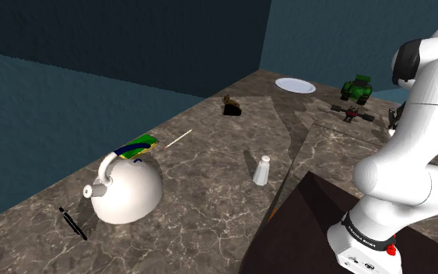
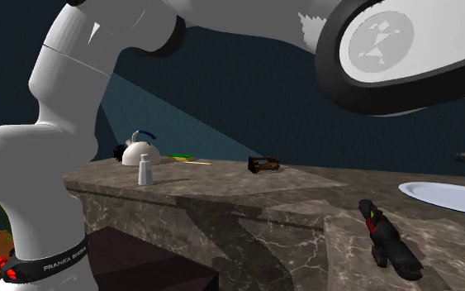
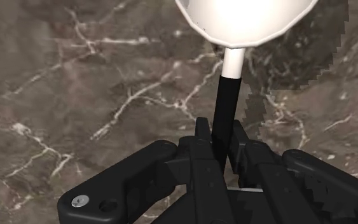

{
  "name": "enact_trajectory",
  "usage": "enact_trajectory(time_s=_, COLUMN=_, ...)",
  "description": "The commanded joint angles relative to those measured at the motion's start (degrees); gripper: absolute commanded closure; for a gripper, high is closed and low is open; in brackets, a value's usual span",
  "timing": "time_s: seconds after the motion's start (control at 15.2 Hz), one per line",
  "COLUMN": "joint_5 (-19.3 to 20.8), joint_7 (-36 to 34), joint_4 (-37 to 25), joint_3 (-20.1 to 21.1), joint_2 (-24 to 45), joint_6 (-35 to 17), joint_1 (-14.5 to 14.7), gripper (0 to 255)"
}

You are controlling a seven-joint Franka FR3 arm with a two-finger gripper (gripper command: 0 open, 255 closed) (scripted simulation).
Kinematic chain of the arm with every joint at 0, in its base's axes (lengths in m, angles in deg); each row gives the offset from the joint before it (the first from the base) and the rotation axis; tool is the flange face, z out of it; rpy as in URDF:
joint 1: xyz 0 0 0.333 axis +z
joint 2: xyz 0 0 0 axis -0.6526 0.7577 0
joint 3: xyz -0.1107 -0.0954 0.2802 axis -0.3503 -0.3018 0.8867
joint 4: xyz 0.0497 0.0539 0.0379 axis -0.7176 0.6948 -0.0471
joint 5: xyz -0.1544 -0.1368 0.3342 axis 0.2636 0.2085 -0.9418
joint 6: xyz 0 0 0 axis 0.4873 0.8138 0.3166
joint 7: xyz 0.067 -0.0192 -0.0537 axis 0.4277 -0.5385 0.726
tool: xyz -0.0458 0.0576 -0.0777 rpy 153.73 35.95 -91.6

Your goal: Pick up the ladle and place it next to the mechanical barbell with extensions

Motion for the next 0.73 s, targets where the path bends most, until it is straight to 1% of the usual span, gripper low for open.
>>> enact_trajectory(time_s=0.0, joint_5=-0.12, joint_7=0.08, joint_4=-0.01, joint_3=0.07, joint_2=0.19, joint_6=-0.10, joint_1=-0.08, gripper=255)
enact_trajectory(time_s=0.33, joint_5=-0.12, joint_7=0.08, joint_4=-0.01, joint_3=0.07, joint_2=0.19, joint_6=-0.10, joint_1=-0.08, gripper=255)
enact_trajectory(time_s=0.4, joint_5=-0.12, joint_7=0.08, joint_4=0.00, joint_3=0.07, joint_2=0.19, joint_6=-0.10, joint_1=-0.08, gripper=0)
enact_trajectory(time_s=0.66, joint_5=-0.12, joint_7=0.08, joint_4=0.00, joint_3=0.07, joint_2=0.19, joint_6=-0.10, joint_1=-0.08, gripper=0)
